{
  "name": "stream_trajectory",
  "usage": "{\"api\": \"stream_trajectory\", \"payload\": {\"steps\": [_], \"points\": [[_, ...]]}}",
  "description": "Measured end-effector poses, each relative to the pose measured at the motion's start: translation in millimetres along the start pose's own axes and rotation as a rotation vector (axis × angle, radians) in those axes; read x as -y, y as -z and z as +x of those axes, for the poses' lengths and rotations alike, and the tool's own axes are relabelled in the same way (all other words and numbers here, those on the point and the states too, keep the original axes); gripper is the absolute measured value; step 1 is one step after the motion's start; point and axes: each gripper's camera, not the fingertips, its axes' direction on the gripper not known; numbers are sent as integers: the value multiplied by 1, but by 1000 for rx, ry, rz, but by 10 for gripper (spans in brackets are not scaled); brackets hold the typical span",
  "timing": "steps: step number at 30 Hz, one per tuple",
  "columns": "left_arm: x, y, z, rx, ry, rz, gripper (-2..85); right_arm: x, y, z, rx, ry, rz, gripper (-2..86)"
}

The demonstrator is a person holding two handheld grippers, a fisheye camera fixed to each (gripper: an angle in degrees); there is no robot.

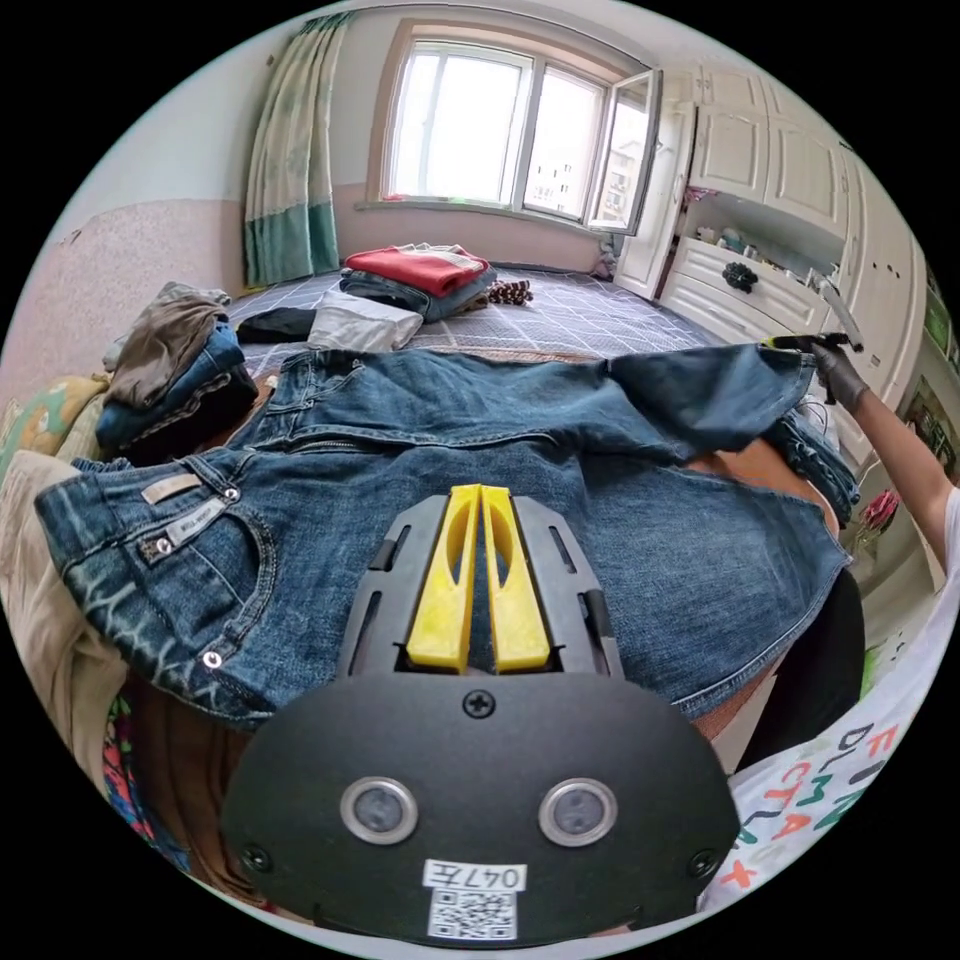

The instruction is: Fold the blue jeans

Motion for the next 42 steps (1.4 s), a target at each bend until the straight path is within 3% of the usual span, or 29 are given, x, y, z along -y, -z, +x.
{"api": "stream_trajectory", "payload": {"steps": [2, 5, 10, 15, 19, 24, 28, 33, 38, 40, 42], "points": [[-1, -10, -4, -6, 23, -14, -10, -46, 8, 40, 88, -121, 52, 134], [-2, -26, -6, -12, 34, -38, -10, -131, -1, 40, 141, -104, 115, 111], [-10, -54, -1, -3, 22, -75, -10, -231, -78, 14, 281, -101, -87, 94], [-23, -71, 0, -5, 29, -77, -10, -291, -137, 39, 424, -358, -129, 94], [-34, -92, -5, -26, 54, -100, -10, -304, -146, 67, 454, -489, -16, 69], [-46, -122, -8, -49, 69, -162, -10, -296, -171, 71, 546, -430, -162, -7], [-63, -137, -11, -80, 86, -168, -10, -304, -142, 72, 444, -342, -118, -9], [-85, -154, -16, -125, 111, -177, -10, -308, -186, 72, 490, -391, -320, 35], [-112, -167, -22, -166, 164, -172, -10, -298, -128, 52, 446, -471, -19, 34], [-125, -174, -25, -187, 191, -173, -10, -274, -111, 19, 466, -381, 45, 24], [-134, -180, -27, -202, 208, -176, -10, -224, -108, -43, 618, -195, 28, 13]]}}
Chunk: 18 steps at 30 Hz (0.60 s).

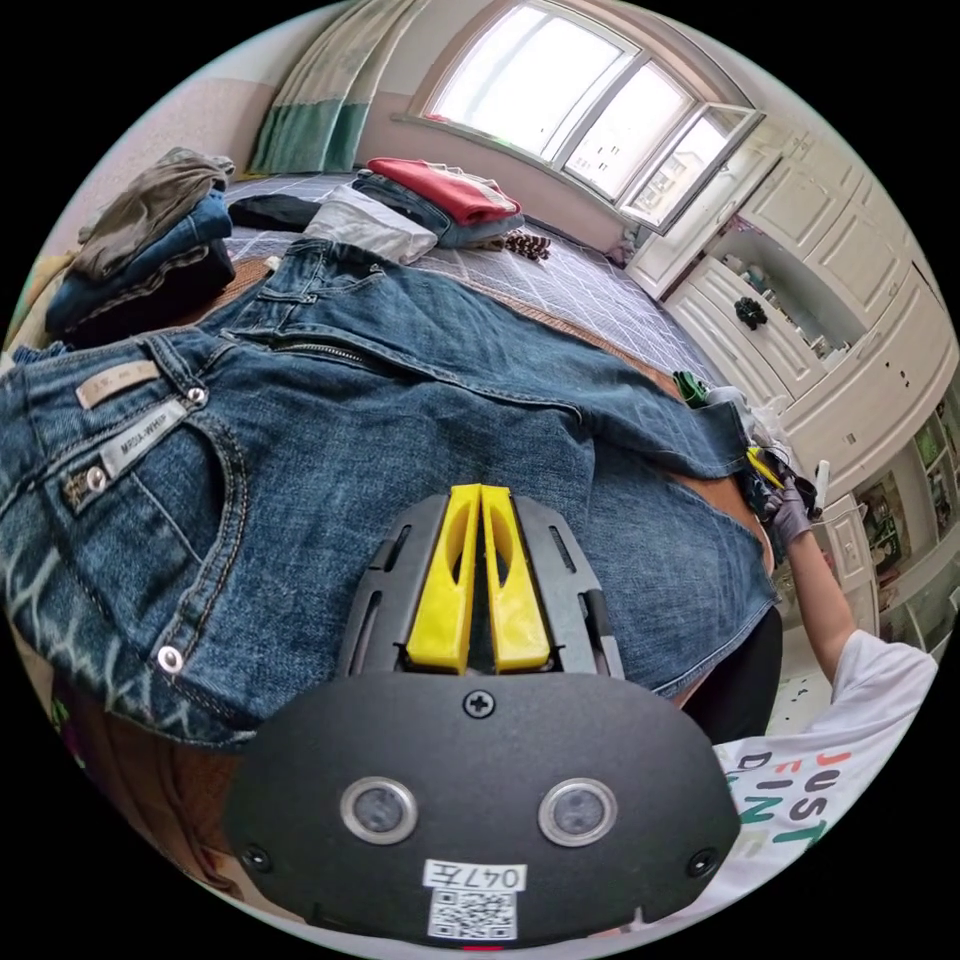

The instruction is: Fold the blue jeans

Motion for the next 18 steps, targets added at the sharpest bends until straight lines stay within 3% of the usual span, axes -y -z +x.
{"api": "stream_trajectory", "payload": {"steps": [3, 9, 18], "points": [[-12, -10, -3, -9, 12, -2, -10, 50, -64, -96, 143, 217, -170, 5], [-34, -29, -6, -10, 13, -16, -10, 128, -195, -287, 181, 468, -311, -6], [-65, -58, -34, -123, 94, -31, -10, 237, -370, -410, -102, 460, -448, -8]]}}
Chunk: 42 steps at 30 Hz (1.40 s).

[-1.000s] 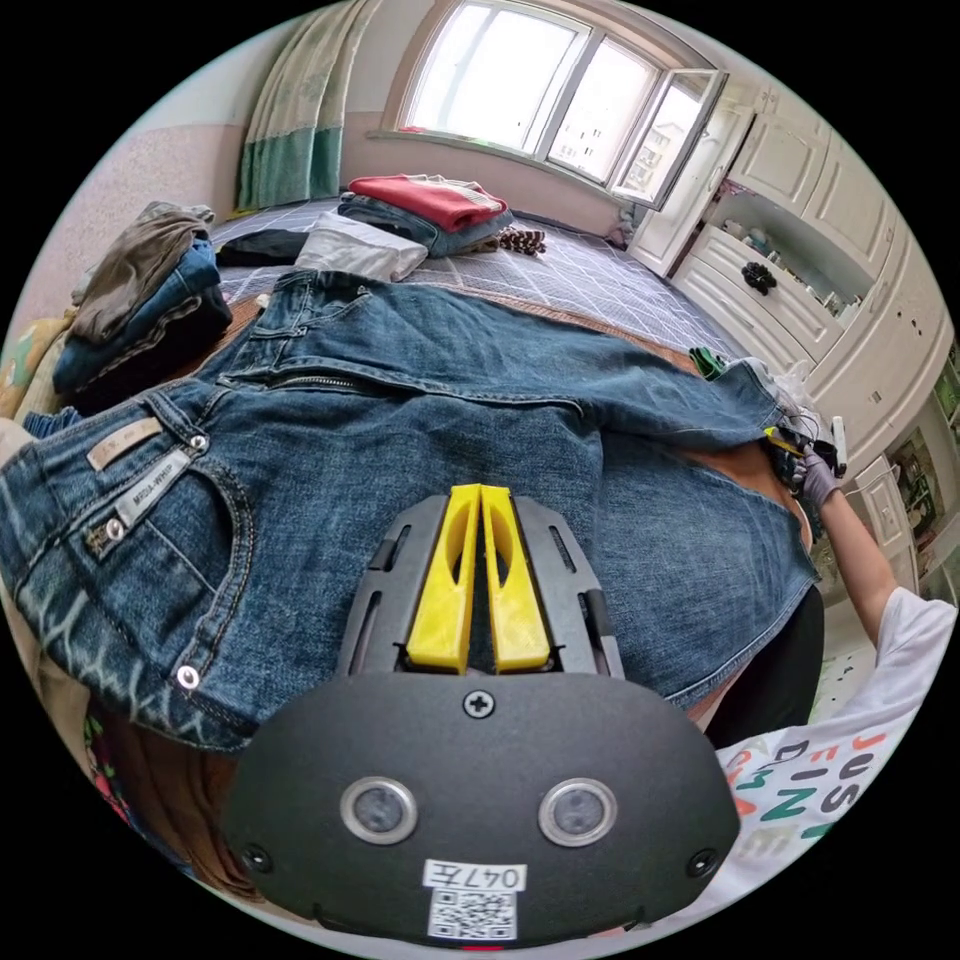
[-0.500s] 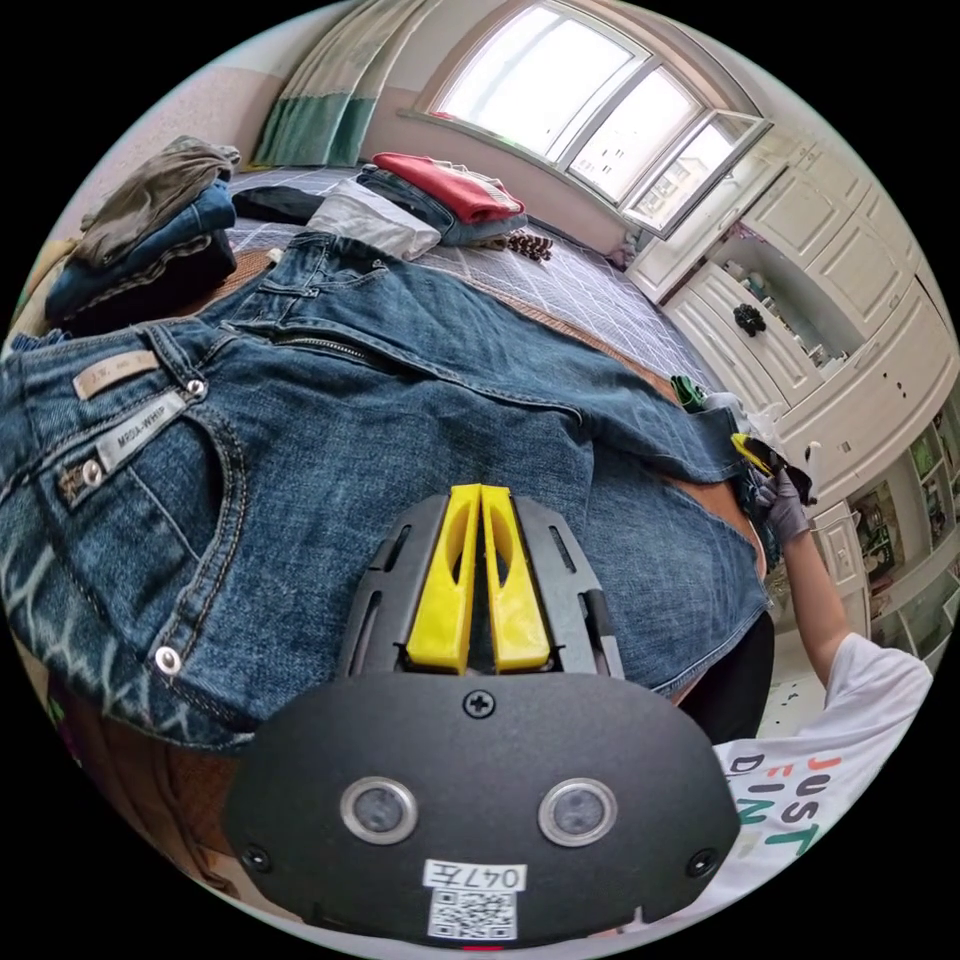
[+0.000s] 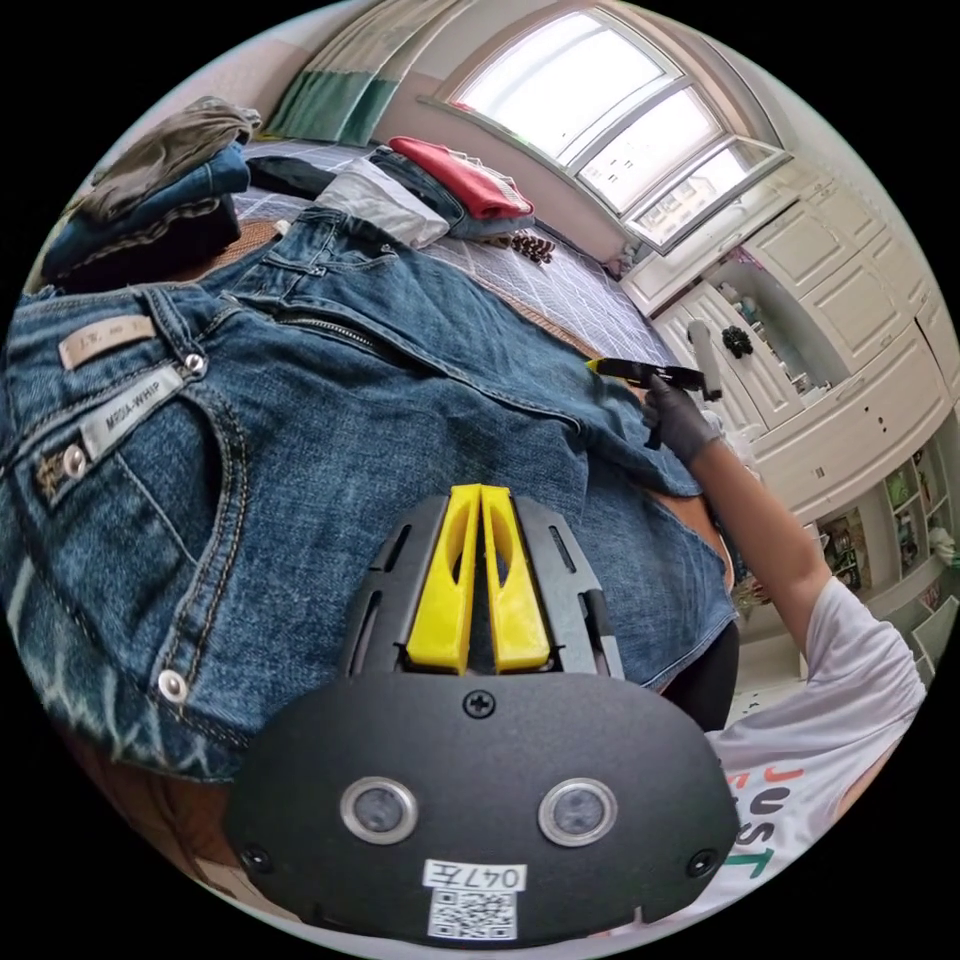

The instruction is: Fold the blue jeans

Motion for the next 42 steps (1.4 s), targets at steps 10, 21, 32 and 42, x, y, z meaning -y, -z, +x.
{"api": "stream_trajectory", "payload": {"steps": [10, 21, 32, 42], "points": [[-32, -21, -16, -65, 45, -18, -10, -18, 139, -33, 384, 175, 241, -10], [-70, -23, -7, -57, 54, 2, -10, -48, 168, -115, 259, 462, 184, 27], [-88, -11, -20, -125, 102, 9, -10, 3, 265, -128, 281, 486, 269, 40], [-92, 19, -18, -133, 109, 9, -10, -7, 310, -149, 81, 523, 156, 75]]}}
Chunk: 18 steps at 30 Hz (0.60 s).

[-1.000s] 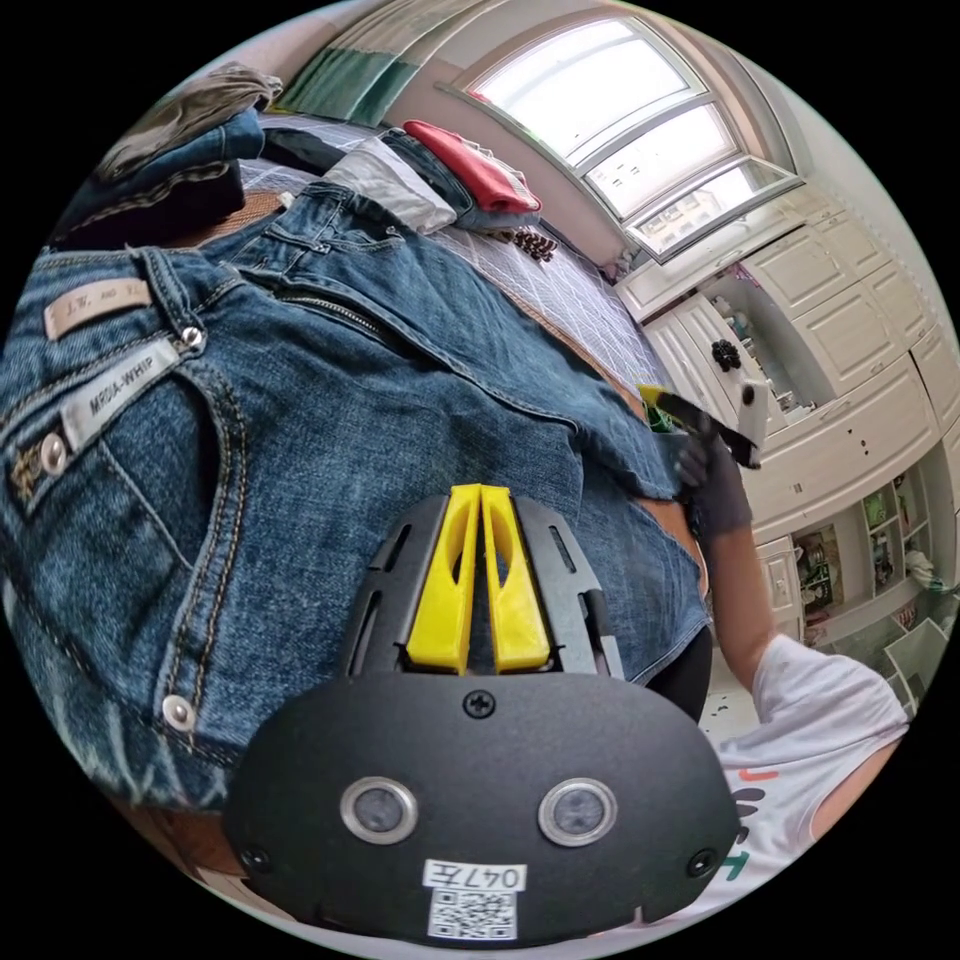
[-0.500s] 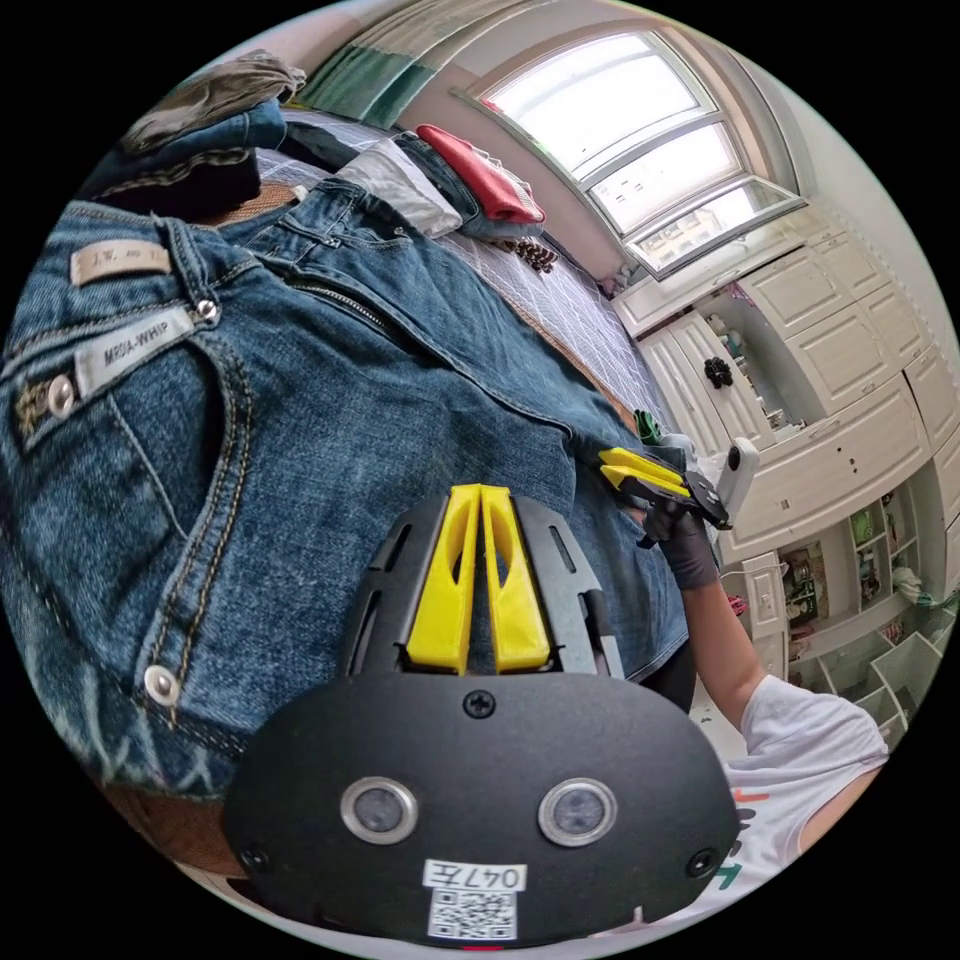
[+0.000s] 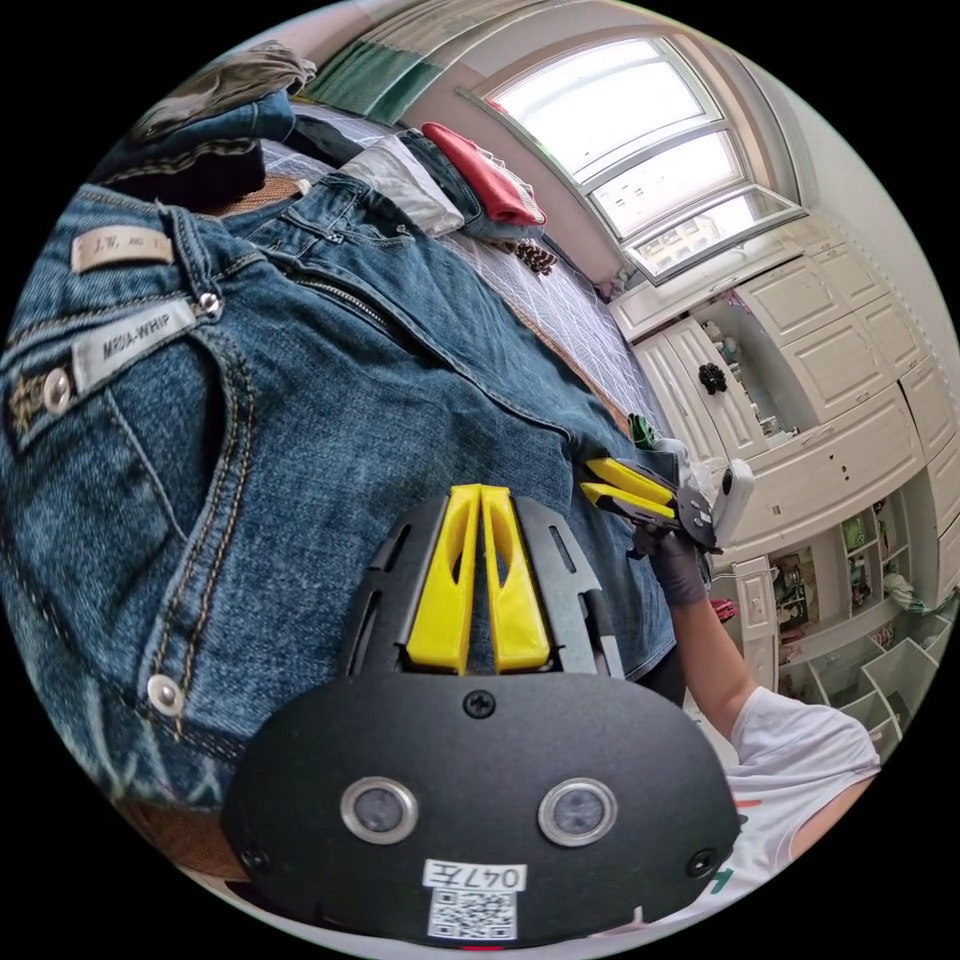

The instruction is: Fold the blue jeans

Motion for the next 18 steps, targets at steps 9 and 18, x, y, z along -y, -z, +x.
{"api": "stream_trajectory", "payload": {"steps": [9, 18], "points": [[9, 43, 6, -8, 8, 1, -10, -32, 109, -28, 68, 58, 96, -1], [31, 105, 16, -11, 7, -3, -10, -137, 208, -155, -229, 357, 179, 4]]}}
